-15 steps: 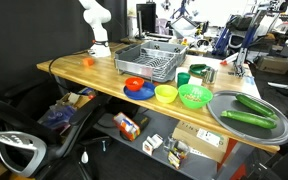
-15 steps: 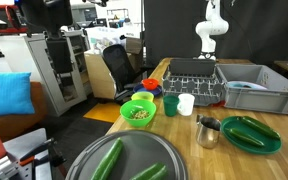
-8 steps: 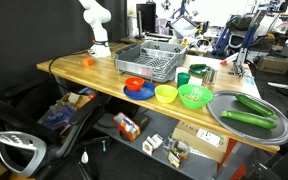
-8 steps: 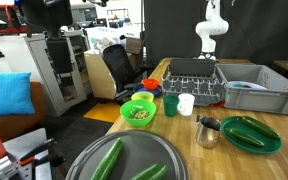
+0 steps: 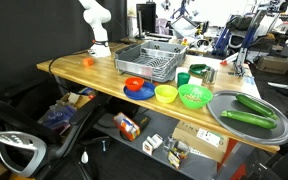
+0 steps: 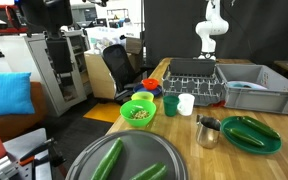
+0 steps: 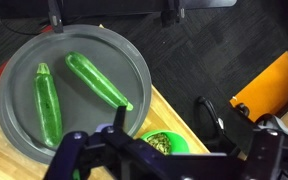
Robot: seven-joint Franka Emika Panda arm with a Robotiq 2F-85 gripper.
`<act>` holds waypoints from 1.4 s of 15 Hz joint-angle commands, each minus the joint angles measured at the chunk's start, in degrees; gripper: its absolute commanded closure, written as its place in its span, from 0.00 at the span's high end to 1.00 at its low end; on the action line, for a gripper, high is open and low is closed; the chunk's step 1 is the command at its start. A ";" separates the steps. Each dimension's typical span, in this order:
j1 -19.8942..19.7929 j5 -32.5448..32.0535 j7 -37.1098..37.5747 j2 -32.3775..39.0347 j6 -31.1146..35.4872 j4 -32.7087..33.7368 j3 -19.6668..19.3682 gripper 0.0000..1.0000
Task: Move the orange bowl to the front
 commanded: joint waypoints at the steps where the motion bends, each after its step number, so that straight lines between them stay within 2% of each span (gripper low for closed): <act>1: -0.84 0.55 -0.48 0.09 -0.19 0.10 0.81 1.00; 4: 0.64 2.29 1.31 3.30 2.44 2.87 2.62 1.00; 7: 2.08 2.44 3.98 8.37 9.11 6.35 6.36 1.00; 10: 4.49 1.42 6.76 17.47 13.98 12.43 10.30 1.00; 13: 5.03 -1.24 9.71 26.92 19.62 19.22 13.60 1.00; 16: 4.98 -3.12 12.85 34.81 25.50 24.60 14.64 1.00; 17: 5.52 -1.83 11.33 31.49 23.66 22.00 14.16 1.00; 19: 5.46 -2.17 11.77 35.16 25.47 24.42 14.19 1.00; 21: 5.46 -2.17 11.79 35.42 25.50 24.80 14.19 1.00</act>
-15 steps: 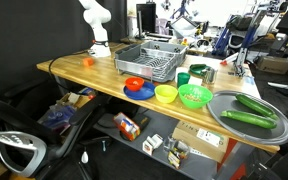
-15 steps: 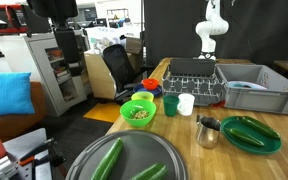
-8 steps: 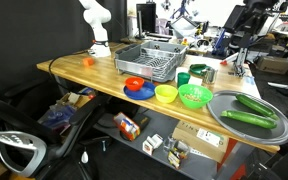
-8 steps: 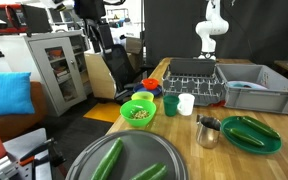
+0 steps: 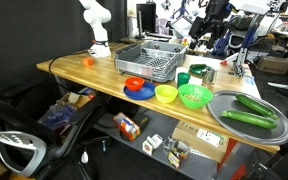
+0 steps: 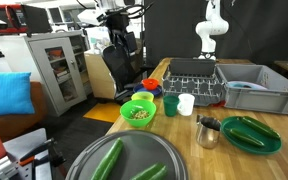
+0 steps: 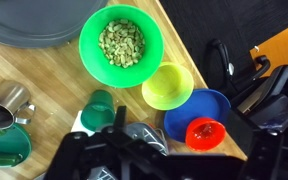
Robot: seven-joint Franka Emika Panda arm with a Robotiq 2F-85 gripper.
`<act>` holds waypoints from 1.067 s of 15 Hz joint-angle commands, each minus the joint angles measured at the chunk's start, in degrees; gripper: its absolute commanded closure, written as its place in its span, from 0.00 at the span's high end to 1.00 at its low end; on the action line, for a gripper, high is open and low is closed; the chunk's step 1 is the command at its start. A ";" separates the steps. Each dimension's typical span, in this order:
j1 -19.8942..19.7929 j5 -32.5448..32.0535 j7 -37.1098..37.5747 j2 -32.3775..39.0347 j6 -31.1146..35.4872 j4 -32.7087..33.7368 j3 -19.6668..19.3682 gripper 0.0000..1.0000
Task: Move the orange bowl to the front
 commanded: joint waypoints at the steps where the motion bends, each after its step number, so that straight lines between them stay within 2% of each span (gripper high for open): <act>1: -0.17 0.00 0.00 -0.20 -0.17 0.09 0.15 1.00; 9: 0.31 0.72 -1.44 1.33 -0.59 2.18 0.34 1.00; 16: 0.81 -1.30 6.07 15.66 -11.13 19.59 0.86 1.00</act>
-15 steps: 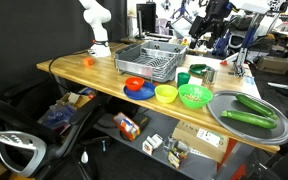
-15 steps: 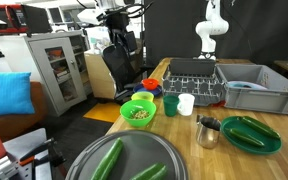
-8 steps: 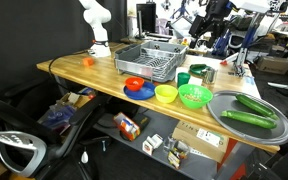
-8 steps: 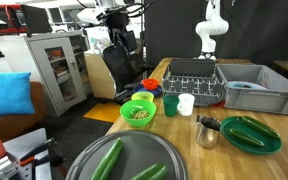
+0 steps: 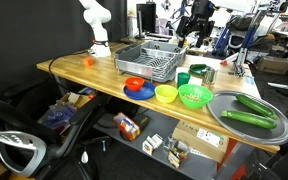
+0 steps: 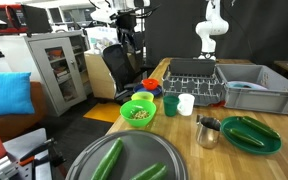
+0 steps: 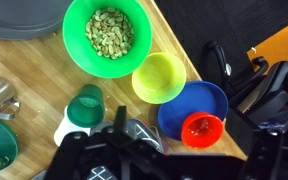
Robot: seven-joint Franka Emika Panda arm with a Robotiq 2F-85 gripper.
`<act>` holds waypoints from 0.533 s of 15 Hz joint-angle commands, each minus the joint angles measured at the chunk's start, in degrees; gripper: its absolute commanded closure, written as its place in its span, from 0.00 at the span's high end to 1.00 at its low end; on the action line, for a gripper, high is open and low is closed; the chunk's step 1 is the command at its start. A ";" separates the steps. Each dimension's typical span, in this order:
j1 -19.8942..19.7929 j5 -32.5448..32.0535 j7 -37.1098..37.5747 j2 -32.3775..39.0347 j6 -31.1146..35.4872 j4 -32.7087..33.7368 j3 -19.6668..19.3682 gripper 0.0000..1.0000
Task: Move the orange bowl to the front
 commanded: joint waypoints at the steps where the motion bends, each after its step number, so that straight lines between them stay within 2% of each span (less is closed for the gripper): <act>1: 0.36 1.28 1.13 8.76 -5.16 9.95 0.48 1.00; 5: 1.15 -0.75 -3.77 17.37 -4.11 17.79 1.14 1.00; 6: 1.38 -0.24 -1.47 14.48 -1.97 13.86 0.61 1.00; 8: 1.53 -0.21 -1.64 16.01 -1.88 14.99 0.64 1.00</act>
